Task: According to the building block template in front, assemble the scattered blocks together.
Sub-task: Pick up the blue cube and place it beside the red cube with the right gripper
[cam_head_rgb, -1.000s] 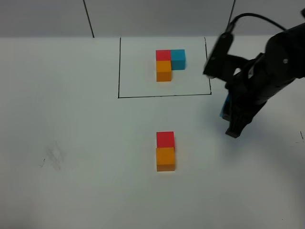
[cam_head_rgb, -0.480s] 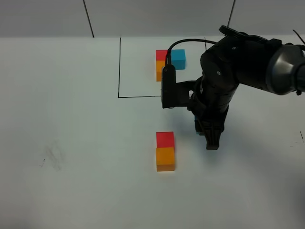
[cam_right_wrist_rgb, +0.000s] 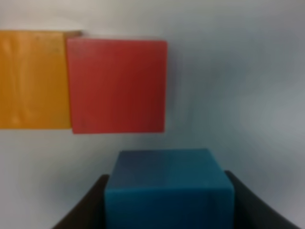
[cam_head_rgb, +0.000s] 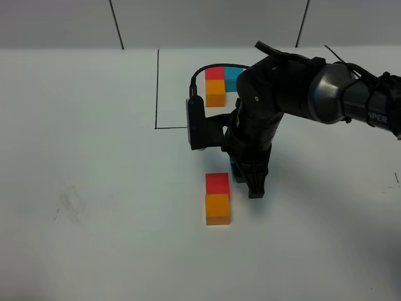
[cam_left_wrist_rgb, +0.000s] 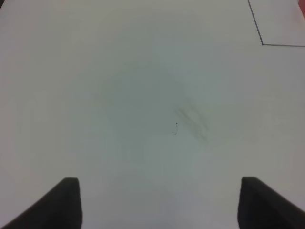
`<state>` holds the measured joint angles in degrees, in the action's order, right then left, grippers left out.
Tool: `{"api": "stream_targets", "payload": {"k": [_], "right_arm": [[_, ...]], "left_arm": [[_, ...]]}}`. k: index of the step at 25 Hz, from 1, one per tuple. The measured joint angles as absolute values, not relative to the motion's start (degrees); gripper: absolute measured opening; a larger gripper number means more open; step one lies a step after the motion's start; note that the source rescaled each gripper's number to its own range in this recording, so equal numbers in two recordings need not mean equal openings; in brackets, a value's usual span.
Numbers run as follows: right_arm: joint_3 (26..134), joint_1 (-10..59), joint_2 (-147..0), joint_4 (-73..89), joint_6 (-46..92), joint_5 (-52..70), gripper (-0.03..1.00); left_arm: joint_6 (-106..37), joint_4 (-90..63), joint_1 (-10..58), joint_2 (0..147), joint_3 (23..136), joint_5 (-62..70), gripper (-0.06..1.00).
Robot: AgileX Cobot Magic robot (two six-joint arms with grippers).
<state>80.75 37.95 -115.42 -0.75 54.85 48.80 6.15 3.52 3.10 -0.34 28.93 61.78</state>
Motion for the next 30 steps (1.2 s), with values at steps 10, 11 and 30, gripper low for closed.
{"api": "stream_targets", "payload": {"k": [10, 11, 30], "right_arm": [[79.96, 37.95, -115.45, -1.71, 52.14, 50.62, 0.16], [79.45, 37.95, -115.45, -1.59, 52.14, 50.62, 0.16], [76.23, 37.95, -115.45, 1.49, 55.39, 44.96, 0.16]], "left_arm": [[6.15, 3.52, 3.10, -0.34, 28.93, 61.78, 0.52], [6.15, 3.52, 3.10, -0.34, 28.93, 61.78, 0.52], [6.15, 3.52, 3.10, -0.34, 28.93, 61.78, 0.52]]}}
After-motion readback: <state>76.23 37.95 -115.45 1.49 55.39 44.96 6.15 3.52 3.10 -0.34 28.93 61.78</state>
